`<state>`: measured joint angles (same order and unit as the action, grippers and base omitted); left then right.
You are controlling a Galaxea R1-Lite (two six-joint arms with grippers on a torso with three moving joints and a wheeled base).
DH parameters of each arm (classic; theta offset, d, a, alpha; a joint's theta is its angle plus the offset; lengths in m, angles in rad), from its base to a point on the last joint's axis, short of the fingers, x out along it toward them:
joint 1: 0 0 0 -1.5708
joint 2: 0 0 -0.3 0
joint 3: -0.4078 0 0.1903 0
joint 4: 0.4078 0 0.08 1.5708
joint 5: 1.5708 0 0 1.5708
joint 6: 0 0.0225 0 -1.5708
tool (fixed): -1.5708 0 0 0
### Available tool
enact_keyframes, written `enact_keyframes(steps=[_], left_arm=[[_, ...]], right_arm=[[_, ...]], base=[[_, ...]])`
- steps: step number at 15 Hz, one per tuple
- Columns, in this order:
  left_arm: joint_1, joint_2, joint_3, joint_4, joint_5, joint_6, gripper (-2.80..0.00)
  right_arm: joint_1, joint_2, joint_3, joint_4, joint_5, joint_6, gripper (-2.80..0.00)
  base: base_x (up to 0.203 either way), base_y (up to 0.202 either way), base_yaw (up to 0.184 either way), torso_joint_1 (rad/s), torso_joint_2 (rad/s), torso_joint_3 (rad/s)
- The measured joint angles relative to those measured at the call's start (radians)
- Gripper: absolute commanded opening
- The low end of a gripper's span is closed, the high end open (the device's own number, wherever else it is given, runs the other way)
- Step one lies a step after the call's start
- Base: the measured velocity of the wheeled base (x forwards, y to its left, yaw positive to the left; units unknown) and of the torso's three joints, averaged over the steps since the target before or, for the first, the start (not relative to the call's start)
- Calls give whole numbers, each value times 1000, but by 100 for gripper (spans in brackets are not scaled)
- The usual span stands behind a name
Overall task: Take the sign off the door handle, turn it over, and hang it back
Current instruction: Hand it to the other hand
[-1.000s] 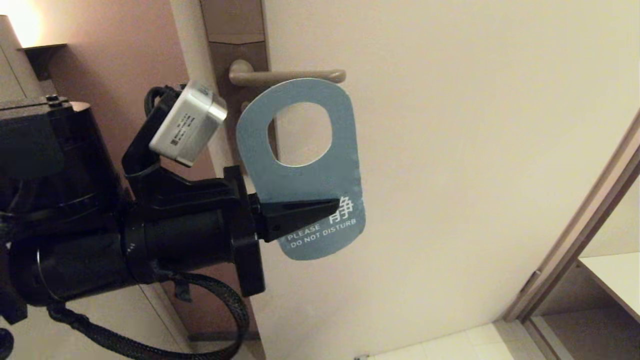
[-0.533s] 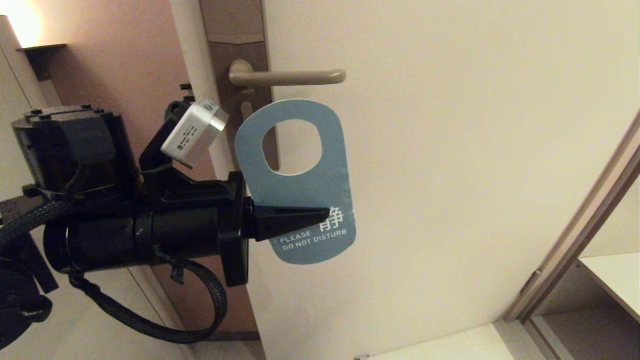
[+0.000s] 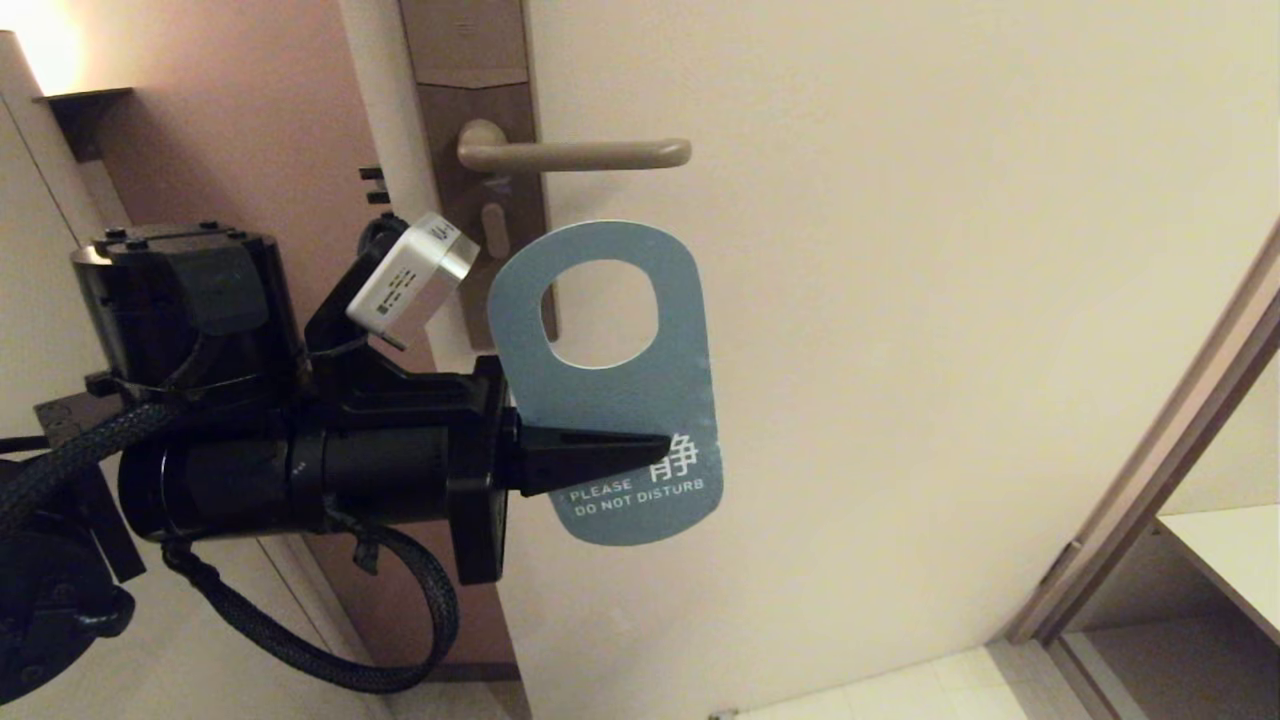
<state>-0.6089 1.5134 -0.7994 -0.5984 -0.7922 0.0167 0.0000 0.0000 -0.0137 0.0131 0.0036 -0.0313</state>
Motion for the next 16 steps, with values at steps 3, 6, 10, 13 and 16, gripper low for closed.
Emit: enact_keyframes(steps=[3, 6, 10, 13, 16], left_arm=[[0, -8, 4, 0, -19, 2, -280], [0, -10, 5, -1, -18, 5, -280], [0, -17, 5, -3, -18, 9, -280], [1, -28, 2, -20, -15, 3, -280], [1, -46, 3, -20, -15, -2, -280]], right_arm=[[0, 0, -74, 79, 24, 2, -280], [0, 19, -161, 166, 34, 3, -280], [7, 187, -282, 154, 23, 30, -280], [10, 390, -363, 58, 33, 34, -280], [11, 584, -420, -75, 154, 30, -280]], base=[[0, 0, 0, 0, 0, 0], [0, 0, 0, 0, 0, 0], [0, 0, 0, 0, 0, 0], [0, 0, 0, 0, 0, 0], [0, 0, 0, 0, 0, 0]])
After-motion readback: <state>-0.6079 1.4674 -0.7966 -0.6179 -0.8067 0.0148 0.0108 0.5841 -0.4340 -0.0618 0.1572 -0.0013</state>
